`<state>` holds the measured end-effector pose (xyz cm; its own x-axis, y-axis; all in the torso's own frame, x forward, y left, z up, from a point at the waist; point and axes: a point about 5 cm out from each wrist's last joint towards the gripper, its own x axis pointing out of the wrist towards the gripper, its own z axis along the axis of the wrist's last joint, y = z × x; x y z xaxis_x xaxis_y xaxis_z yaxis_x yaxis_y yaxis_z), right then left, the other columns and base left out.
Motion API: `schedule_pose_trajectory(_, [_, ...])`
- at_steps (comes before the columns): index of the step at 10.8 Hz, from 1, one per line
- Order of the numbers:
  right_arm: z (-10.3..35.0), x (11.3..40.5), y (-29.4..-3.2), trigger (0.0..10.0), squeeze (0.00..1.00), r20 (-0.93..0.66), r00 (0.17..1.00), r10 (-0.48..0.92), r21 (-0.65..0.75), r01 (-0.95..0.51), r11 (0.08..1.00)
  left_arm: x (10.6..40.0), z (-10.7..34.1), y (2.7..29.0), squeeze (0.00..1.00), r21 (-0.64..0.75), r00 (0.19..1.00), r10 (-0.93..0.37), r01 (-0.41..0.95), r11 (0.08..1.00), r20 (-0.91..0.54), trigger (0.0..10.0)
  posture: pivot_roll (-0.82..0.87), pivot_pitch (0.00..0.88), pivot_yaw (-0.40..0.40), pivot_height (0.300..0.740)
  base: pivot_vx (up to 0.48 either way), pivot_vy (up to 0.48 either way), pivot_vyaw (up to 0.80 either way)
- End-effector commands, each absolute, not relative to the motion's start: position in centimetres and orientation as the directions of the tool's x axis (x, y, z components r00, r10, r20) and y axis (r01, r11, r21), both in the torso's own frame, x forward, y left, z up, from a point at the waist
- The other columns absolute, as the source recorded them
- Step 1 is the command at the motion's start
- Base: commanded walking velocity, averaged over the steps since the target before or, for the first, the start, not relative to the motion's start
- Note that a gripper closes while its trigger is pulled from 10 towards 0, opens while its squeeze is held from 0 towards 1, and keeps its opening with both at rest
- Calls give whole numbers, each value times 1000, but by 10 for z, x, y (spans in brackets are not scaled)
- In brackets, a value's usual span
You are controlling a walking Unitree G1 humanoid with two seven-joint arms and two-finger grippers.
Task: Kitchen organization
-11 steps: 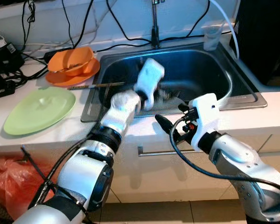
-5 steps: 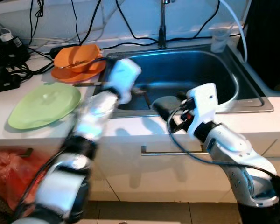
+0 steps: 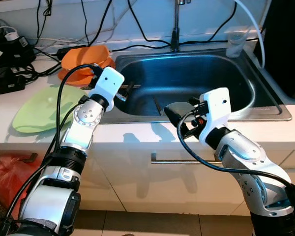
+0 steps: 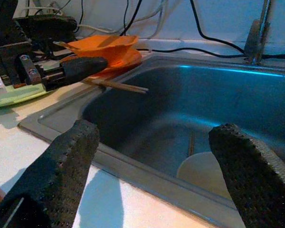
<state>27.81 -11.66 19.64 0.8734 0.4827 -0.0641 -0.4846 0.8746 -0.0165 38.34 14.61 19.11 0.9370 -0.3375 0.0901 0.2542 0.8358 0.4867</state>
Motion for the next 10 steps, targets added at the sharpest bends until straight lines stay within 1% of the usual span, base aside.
schedule_pose_trajectory(1, [198, 279, -116, 10000, 0, -52, 873, 484, -18, -486, 874, 383, 192, 148, 1000, 495, 941, -327, 244, 834, 88, 10000, -83, 0, 123, 740, 0, 0, 0])
schedule_pose_trajectory(7, [198, 279, -116, 10000, 0, -52, 873, 484, -18, -486, 874, 383, 192, 148, 1000, 495, 941, -327, 244, 834, 88, 10000, -83, 0, 123, 740, 0, 0, 0])
schedule_pose_trajectory(8, [195, 281, -112, 10000, 0, -50, 869, 493, -8, -494, 869, 380, 180, 187, 0, 567, 982, -191, 148, 810, 16, 10000, -20, 0, 123, 740, 0, 0, 0])
schedule_pose_trajectory(9, [191, 282, -109, 10000, 0, -49, 867, 496, 4, -496, 868, 376, 173, 229, 0, 633, 998, -51, 65, 771, -41, 10000, -20, 0, 123, 740, 0, 0, 0])
schedule_pose_trajectory(10, [191, 282, -110, 10000, 0, -48, 870, 491, 3, -491, 871, 377, 179, 226, 0, 626, 998, -64, 57, 778, -12, 10000, -31, 0, 127, 740, 0, 0, 0])
